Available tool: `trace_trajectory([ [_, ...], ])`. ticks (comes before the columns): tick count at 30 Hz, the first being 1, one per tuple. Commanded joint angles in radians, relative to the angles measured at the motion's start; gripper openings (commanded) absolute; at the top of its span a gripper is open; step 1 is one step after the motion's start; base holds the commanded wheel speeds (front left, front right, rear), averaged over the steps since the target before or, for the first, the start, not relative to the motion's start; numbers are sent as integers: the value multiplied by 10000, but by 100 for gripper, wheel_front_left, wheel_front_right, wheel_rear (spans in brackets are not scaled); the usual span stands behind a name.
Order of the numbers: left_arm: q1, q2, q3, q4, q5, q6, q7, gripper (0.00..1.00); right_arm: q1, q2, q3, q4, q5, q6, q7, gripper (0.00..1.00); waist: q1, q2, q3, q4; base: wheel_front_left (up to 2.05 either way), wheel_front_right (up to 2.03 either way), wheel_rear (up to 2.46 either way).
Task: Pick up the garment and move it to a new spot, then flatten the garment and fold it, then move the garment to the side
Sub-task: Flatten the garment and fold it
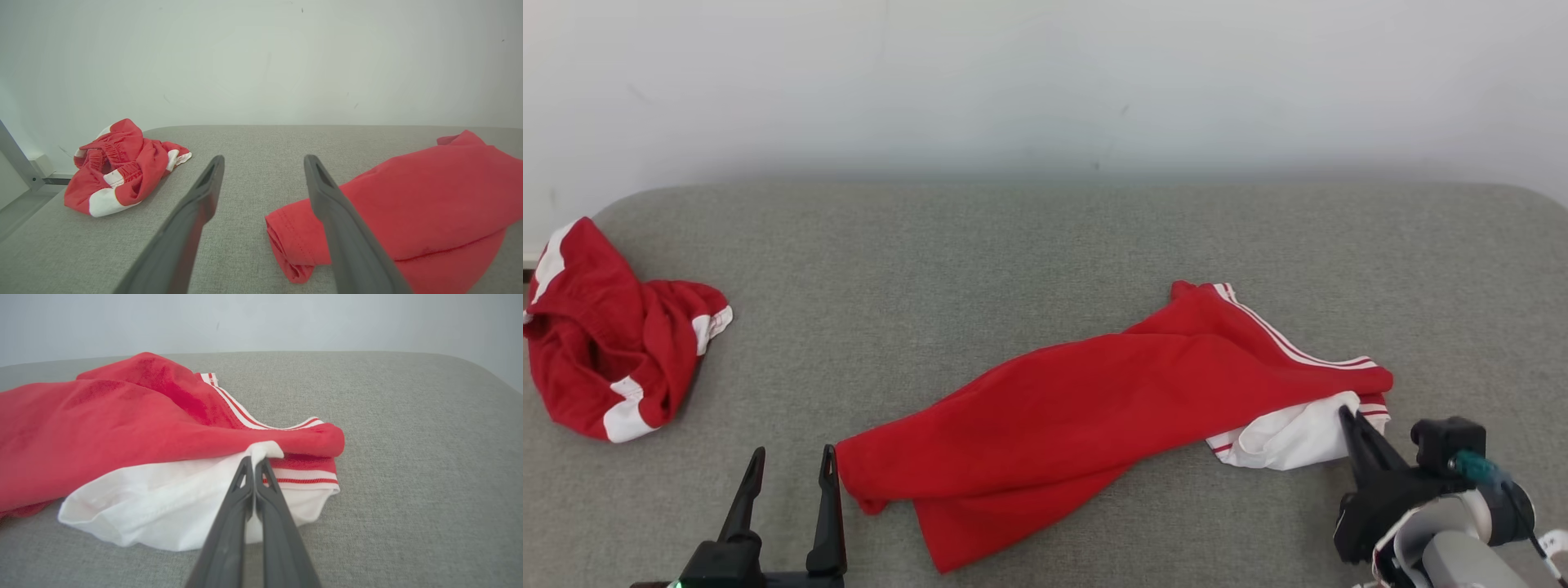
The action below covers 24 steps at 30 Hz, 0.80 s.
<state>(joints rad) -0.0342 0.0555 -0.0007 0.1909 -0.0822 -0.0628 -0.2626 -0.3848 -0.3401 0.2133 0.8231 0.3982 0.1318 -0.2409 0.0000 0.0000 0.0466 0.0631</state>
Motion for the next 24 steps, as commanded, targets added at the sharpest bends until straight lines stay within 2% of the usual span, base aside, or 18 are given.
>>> trace_trajectory([
  [1, 128, 18, 35, -6, -46, -18, -33, 100, 327, -135, 171, -319, 111, -23, -124, 0, 0, 0, -76, -100, 0, 0, 0],
  [4, 190, 13, 70, -83, -42, 0, -33, 100, 1069, -428, 636, -1477, 213, -23, -239, 0, 0, 0, -78, -224, 0, 0, 0],
  [7, 229, 0, 87, -126, -90, -2, -33, 100, 1876, -754, 503, -2617, 255, -23, -250, 0, 0, 0, -29, -335, 0, 0, 0],
  [12, 308, -24, -11, -253, -85, 101, -33, 100, 3359, -913, 131, -4268, 98, -23, -253, 0, 0, 0, 51, -455, 0, 0, 0],
  [16, 283, -26, -65, -300, -138, 143, -33, 100, 4422, -966, 62, -5305, -92, -23, -253, 0, 0, 0, 81, -463, 0, 0, 0],
  [19, 238, -30, -44, -270, -132, 137, -33, 100, 5191, -1139, -18, -5404, -238, -23, -252, 0, 0, 0, 84, -459, 0, 0, 0],
  [20, 246, -31, -29, -261, -129, 135, -33, 100, 5327, -1146, -77, -5426, -278, -23, -255, 11, 0, 0, 79, -464, 0, 0, 0],
  [21, 246, -31, -29, -261, -129, 135, -33, 100, 5327, -1146, -77, -5426, -278, -23, -255, 11, 0, 0, 79, -464, 0, 0, 0],
  [22, 256, -31, -16, -253, -129, 132, -33, 100, 5401, -1143, -161, -5455, -288, -23, -254, 100, 0, 0, 79, -472, 0, 0, 0],
  [24, 274, -30, 16, -226, -134, 123, -33, 100, 5499, -1079, -356, -5678, -159, -23, -256, 100, 0, 0, 69, -491, 0, 0, 0],
])
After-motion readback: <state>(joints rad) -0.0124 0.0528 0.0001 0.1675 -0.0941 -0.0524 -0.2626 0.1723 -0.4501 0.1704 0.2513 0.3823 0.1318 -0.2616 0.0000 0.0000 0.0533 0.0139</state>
